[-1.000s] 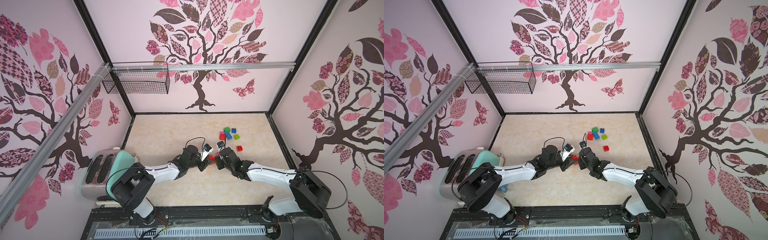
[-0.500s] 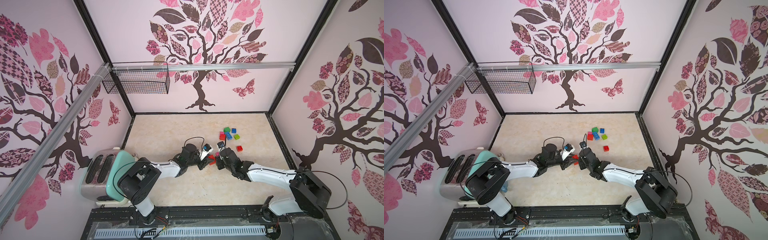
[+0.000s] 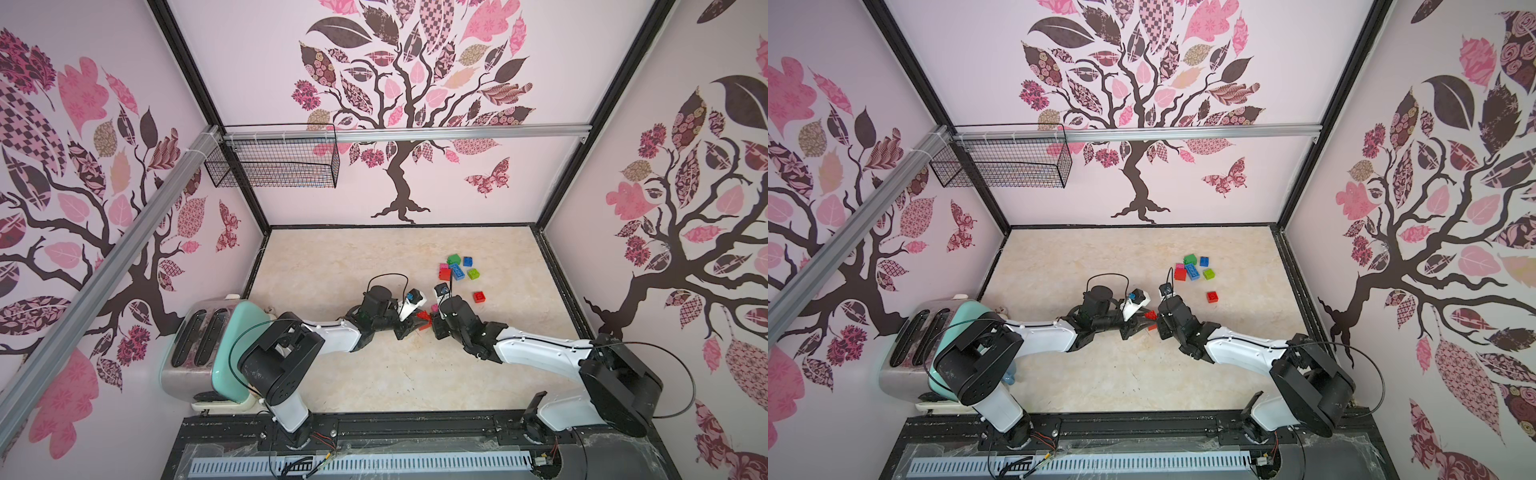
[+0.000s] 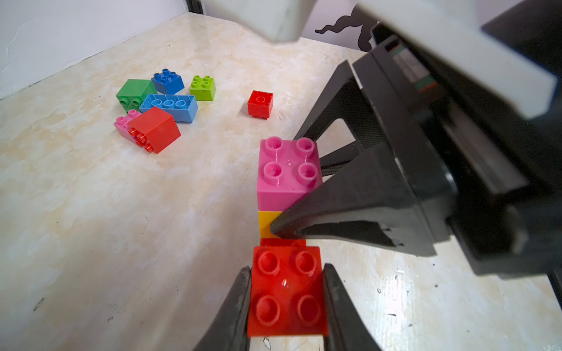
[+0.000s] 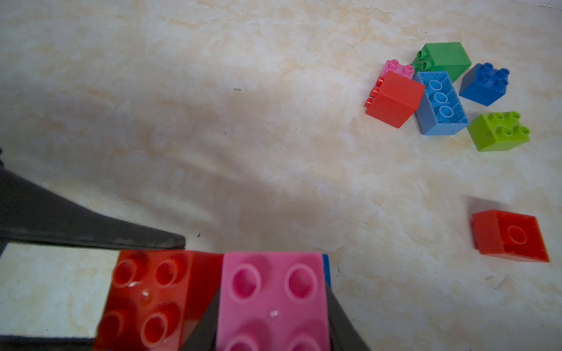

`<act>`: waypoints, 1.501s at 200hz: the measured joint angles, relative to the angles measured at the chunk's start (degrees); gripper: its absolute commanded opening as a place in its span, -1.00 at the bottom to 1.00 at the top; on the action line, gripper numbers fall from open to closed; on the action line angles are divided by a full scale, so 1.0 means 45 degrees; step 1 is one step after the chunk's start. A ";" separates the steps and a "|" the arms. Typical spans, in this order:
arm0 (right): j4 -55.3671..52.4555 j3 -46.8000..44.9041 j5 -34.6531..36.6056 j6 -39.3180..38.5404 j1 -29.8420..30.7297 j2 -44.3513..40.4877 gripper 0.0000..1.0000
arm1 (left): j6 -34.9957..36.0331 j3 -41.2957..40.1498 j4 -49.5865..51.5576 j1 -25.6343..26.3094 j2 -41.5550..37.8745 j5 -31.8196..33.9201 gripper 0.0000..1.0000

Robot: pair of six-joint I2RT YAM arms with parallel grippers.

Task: Assemble the number 4 with lego
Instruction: Assemble the lego brick with the lego brick.

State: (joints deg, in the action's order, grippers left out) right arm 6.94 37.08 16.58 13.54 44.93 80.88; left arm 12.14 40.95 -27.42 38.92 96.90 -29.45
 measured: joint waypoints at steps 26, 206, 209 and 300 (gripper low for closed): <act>0.0005 -0.0005 0.0005 0.0010 0.0000 0.0000 -1.00 | 0.0078 0.0000 -0.0024 0.0000 0.0024 0.0083 -1.00; 0.0602 -0.0330 0.0321 0.0112 -0.0024 0.0010 -1.00 | -0.0452 -0.0821 -0.3259 0.0126 0.0918 0.0500 -1.00; 0.0607 -0.0335 0.0321 0.0112 -0.0024 0.0010 -1.00 | -0.0452 -0.0821 -0.3259 0.0131 0.0918 0.0505 -1.00; 0.0903 -0.0481 0.0408 0.0092 -0.0058 0.0029 -1.00 | -0.0563 -0.0869 -0.3764 0.0136 0.1175 0.0534 -1.00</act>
State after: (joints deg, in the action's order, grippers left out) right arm 11.00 34.92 18.41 13.96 44.66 81.01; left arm 9.61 37.04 -44.36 39.53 102.19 -27.05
